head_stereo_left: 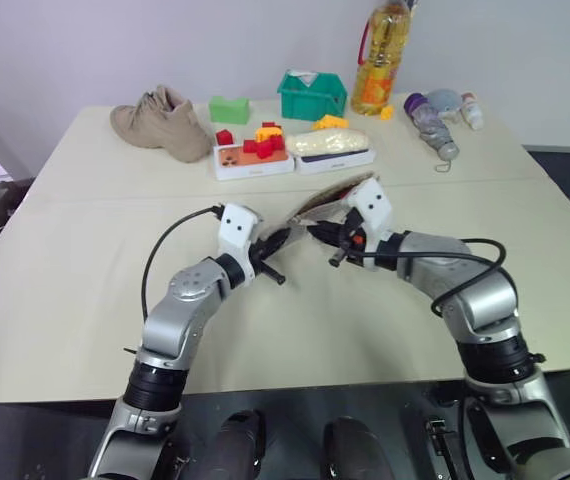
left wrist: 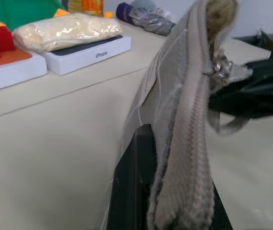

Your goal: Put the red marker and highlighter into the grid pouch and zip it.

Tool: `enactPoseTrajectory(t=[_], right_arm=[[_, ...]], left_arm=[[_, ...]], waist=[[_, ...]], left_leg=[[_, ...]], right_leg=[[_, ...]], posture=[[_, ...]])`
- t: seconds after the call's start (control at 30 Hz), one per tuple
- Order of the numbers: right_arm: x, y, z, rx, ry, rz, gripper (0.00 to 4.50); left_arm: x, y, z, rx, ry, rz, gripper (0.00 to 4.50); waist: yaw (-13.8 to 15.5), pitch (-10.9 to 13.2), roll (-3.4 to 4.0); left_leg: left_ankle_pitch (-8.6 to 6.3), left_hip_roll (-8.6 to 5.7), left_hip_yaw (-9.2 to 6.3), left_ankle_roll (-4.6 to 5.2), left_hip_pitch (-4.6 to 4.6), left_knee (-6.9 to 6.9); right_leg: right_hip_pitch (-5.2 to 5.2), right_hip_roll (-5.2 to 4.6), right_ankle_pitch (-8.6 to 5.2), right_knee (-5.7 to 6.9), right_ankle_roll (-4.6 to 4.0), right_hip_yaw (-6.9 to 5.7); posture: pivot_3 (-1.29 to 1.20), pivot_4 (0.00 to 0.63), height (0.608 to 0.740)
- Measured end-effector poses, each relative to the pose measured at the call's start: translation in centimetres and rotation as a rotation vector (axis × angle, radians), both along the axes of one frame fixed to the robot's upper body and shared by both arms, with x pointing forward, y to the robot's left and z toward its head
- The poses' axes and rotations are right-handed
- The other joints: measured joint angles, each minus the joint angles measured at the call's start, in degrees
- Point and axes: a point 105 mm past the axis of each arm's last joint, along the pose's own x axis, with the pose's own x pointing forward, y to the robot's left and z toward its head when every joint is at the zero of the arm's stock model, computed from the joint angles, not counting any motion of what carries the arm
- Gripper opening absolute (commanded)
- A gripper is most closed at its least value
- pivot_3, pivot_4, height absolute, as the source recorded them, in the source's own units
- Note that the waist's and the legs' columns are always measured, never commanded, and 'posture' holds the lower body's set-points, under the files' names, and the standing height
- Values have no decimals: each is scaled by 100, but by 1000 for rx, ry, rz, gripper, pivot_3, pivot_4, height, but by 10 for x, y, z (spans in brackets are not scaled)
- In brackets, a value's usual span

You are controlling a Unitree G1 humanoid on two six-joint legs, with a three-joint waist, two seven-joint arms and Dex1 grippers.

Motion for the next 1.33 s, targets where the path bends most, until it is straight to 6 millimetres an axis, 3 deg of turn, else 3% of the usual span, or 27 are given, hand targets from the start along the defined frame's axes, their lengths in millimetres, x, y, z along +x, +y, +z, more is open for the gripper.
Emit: enactPoseTrajectory(t=[0.37, 0.5, 0.53, 0.63, 0.77, 0.97, 1.1, 1.33], right_arm=[[23, -79, 36, -130, -131, -221, 33], [20, -81, 33, -149, -127, -184, 33], [16, -83, 28, -162, -113, -163, 6], [5, -88, 8, -181, -45, -113, 935], [-11, -88, -13, -171, 39, -47, 2961], [-34, -107, -46, -175, 117, -44, 2961], [-35, -127, -43, -106, 71, -105, 2961], [-29, -142, -50, -17, 75, -182, 2961]], left_arm=[[-5, 33, -8, 132, -119, 21, 0], [-9, 38, -9, 159, -142, 1, 0], [-11, 39, -11, 166, -138, -8, 318], [-16, 49, -27, 191, -73, -9, 1381], [-25, 58, -44, 177, 26, -11, 3435], [-54, 90, -58, 99, 167, 60, 3435], [-65, 120, -71, 68, 216, 185, 3435], [-73, 162, -75, 83, 181, 379, 3435]], waist=[[-48, 0, 1], [-95, 0, 0], [-96, 0, 1], [-103, 0, 0], [-99, 1, 1], [-92, 1, 2], [-81, 1, 1], [-66, 1, 2]], left_leg=[[0, 4, 2, 1, 2, -6], [-1, 4, 2, 1, 1, -9], [-1, 4, 2, 2, 1, -10], [-1, 4, 2, 3, 0, -10], [-2, 5, 1, 3, 1, -9], [-4, 3, 2, 7, 1, -9], [-5, 4, 0, 6, 5, -8], [-6, 3, 1, 7, 4, -8]], right_leg=[[0, 0, 0, -2, -1, 1], [0, -1, -1, -5, -1, 1], [1, -1, -1, -7, -1, 1], [1, -2, -1, -8, -1, 1], [2, -2, -1, -8, -1, 1], [5, -9, -1, -13, -1, 8], [10, -9, 0, -12, -1, 7], [10, -12, 0, -12, -2, 7]], posture=[[0, 150, 739], [0, 150, 739], [0, 150, 739], [0, 150, 739], [0, 150, 739], [0, 150, 739], [0, 150, 739], [0, 150, 739]])
